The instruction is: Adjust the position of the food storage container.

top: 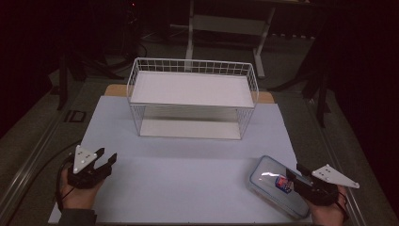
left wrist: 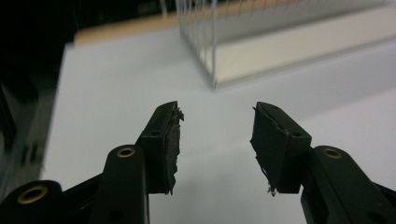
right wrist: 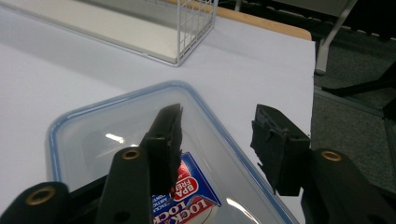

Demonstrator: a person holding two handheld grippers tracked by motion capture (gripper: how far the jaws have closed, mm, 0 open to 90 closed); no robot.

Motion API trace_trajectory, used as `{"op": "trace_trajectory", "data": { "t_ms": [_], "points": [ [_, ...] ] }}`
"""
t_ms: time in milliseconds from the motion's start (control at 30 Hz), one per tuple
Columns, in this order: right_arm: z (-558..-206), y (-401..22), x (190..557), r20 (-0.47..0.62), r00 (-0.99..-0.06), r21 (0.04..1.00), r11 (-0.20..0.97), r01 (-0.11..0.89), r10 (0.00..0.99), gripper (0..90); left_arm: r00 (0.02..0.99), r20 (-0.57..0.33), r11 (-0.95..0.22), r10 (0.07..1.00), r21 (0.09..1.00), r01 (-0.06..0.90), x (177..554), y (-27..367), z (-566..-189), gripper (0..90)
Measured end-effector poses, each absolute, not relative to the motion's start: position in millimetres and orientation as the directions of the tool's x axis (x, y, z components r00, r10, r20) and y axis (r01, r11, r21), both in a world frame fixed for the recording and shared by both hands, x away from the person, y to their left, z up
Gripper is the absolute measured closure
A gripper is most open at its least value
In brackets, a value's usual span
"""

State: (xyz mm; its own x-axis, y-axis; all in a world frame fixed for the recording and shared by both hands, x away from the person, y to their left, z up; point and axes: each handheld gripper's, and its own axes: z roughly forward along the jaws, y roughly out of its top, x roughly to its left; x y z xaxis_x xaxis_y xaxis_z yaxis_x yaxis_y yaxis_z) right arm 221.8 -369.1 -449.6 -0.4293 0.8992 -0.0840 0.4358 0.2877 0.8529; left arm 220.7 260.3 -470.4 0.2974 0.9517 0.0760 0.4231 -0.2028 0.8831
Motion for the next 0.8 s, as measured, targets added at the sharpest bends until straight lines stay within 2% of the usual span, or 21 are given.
{"op": "trace_trajectory", "data": {
  "t_ms": [100, 600, 667, 800],
  "points": [
    [-449, -369, 219, -0.075, -0.423, 0.857, 0.275, 0.436, 0.903, 51.6, 0.305, 0.091, -0.211, 0.948, 0.897, 0.389, 217, 260, -468, 51.0],
    [-452, -374, 219, -0.067, -0.414, 0.848, 0.271, 0.456, 0.908, 55.8, 0.320, 0.091, -0.208, 0.943, 0.913, 0.351, 214, 259, -463, 50.9],
    [-454, -377, 219, -0.062, -0.402, 0.841, 0.264, 0.472, 0.914, 59.3, 0.320, 0.090, -0.207, 0.943, 0.913, 0.352, 214, 259, -463, 50.8],
    [-456, -383, 217, -0.057, -0.381, 0.824, 0.259, 0.504, 0.923, 73.7, 0.318, 0.086, -0.202, 0.944, 0.913, 0.354, 214, 260, -464, 50.8]
  ]
}}
